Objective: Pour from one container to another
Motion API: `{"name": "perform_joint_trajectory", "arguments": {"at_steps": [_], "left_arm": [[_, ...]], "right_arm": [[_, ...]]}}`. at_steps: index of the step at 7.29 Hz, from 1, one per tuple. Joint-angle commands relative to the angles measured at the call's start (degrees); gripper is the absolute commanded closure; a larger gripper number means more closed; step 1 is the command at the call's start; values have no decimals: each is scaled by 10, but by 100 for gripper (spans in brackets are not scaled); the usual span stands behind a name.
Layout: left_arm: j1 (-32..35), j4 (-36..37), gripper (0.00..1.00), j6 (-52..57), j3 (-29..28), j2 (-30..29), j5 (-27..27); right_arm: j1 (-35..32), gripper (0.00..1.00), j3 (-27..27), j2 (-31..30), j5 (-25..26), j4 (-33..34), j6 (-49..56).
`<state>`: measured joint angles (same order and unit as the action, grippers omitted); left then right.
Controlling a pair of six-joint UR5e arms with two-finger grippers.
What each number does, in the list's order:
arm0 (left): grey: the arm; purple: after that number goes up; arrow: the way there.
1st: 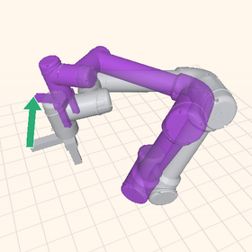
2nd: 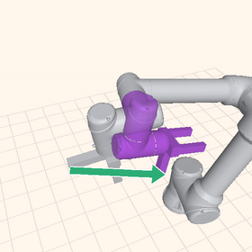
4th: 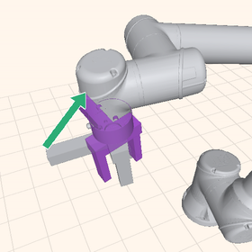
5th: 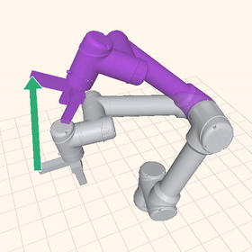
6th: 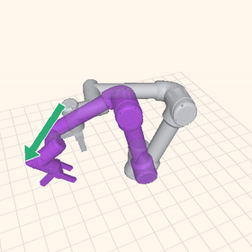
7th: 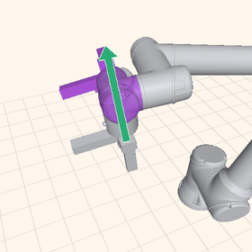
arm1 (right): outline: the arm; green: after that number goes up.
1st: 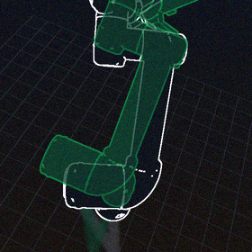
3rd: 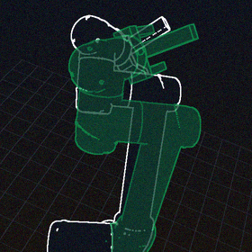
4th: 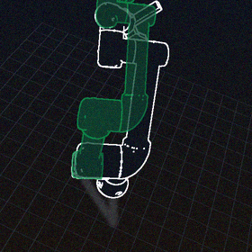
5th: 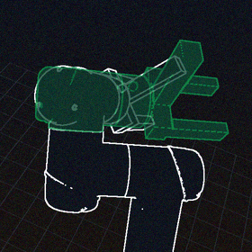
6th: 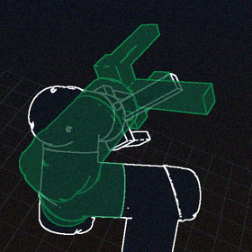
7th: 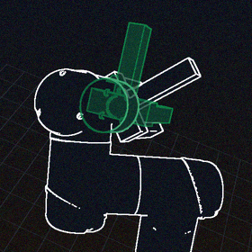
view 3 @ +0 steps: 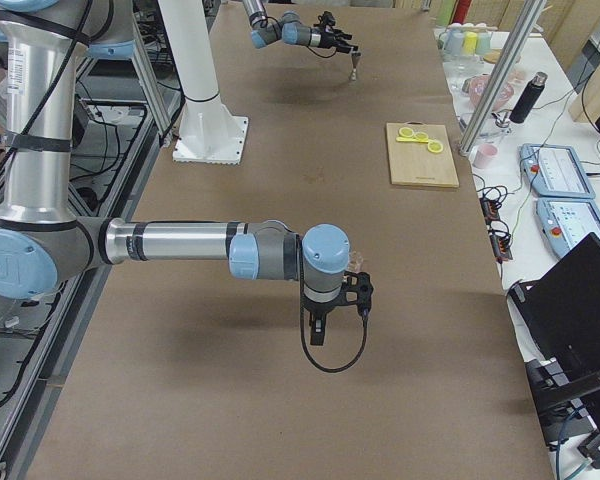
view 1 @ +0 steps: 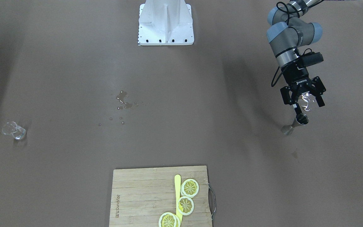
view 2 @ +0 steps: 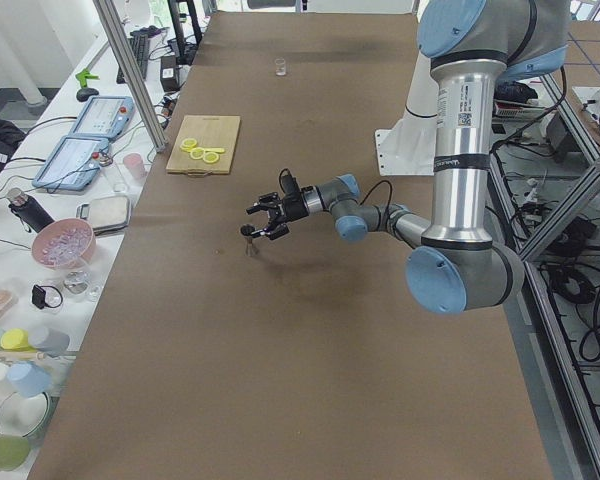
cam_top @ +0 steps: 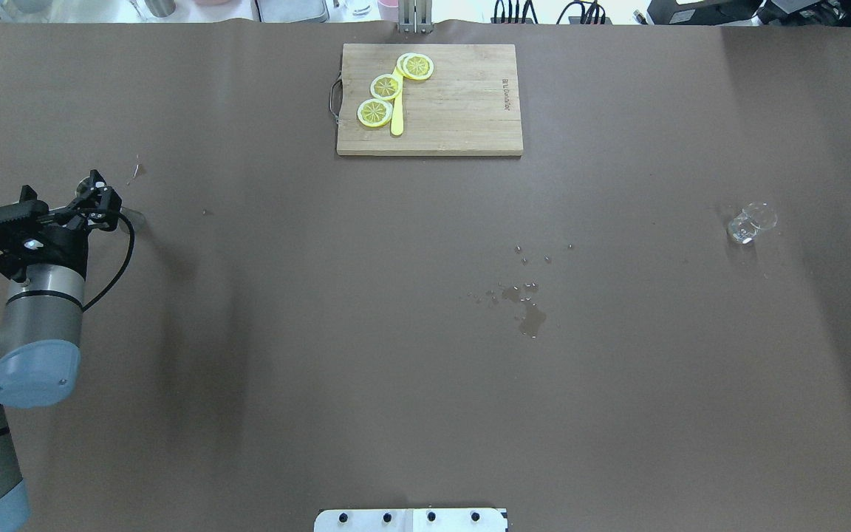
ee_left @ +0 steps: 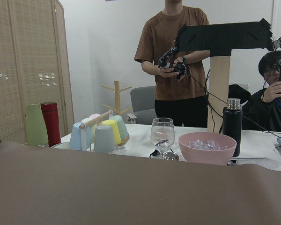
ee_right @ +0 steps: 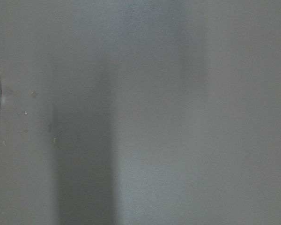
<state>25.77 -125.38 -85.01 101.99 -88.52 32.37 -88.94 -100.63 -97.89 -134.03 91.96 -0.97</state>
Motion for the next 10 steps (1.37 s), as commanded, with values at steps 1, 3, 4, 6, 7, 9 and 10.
{"name": "perform_joint_trajectory", "arguments": {"at_steps": [1,3,4,6,7,9,10], "left_arm": [[3,8,3,24,50,17,65],[7,10,3,107,98,25,141],[11,29,3,134,111,26,168],[17,78,3,182,135,24,219],[26,77,3,213,145,19,288],[51,79,3,262,147,-1,421],[103,93,3,307,147,-23,528]], "right_arm": [[0,0,-4,-1,0,0,0],[0,0,-6,0,0,0,0],[0,0,-7,2,0,0,0],[1,0,-11,5,0,-1,0],[1,0,-11,5,0,-1,0],[1,0,-11,6,0,-1,0],[1,0,-11,5,0,-1,1]]}}
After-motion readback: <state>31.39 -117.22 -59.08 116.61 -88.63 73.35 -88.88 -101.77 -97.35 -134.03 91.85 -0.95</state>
